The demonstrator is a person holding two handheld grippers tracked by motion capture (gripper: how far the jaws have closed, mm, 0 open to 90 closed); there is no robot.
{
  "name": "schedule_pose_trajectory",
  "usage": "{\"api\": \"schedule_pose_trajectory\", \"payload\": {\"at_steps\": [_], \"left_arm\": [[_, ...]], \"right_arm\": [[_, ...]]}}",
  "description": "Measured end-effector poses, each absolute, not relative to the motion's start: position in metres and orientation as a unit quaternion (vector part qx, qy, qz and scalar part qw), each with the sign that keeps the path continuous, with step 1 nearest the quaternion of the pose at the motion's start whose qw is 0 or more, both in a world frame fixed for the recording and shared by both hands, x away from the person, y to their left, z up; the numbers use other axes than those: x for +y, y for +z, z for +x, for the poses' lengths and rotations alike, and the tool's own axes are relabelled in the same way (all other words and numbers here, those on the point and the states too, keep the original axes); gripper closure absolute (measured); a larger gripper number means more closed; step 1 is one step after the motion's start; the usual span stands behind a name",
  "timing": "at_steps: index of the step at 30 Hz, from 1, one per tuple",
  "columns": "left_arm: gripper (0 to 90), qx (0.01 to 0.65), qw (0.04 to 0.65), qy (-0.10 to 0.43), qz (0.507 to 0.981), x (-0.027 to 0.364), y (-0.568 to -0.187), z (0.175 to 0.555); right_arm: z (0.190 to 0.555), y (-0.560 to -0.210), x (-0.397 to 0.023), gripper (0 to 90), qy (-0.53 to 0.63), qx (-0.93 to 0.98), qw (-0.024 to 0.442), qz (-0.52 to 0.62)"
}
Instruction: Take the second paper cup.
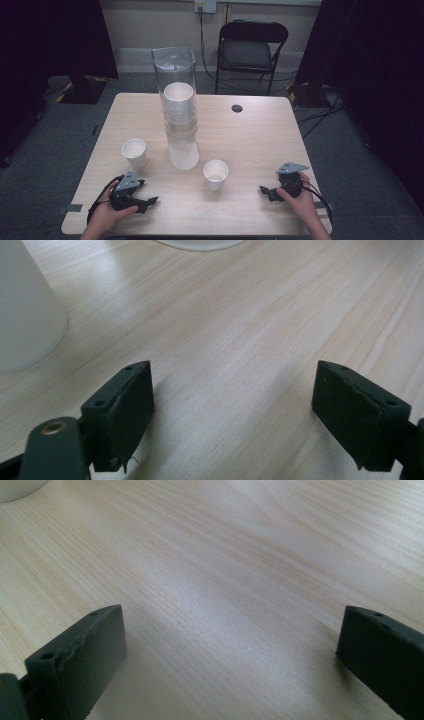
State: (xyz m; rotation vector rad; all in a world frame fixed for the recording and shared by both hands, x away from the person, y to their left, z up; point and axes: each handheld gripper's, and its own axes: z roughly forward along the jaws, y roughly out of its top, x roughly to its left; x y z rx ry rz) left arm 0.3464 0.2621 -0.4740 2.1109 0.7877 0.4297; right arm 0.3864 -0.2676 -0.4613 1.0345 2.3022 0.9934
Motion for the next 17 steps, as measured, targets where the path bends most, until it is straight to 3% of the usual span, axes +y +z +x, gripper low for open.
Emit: {"api": "schedule_pose_trajectory", "payload": {"at_steps": [17], "left_arm": [[12.5,0.330,0.399,0.188,0.835,0.2686,-0.4753,0.3444]], "right_arm": [[0.3866,-0.4614,-0.2677,0.0,0.359,0.830,0.214,0.371]]}}
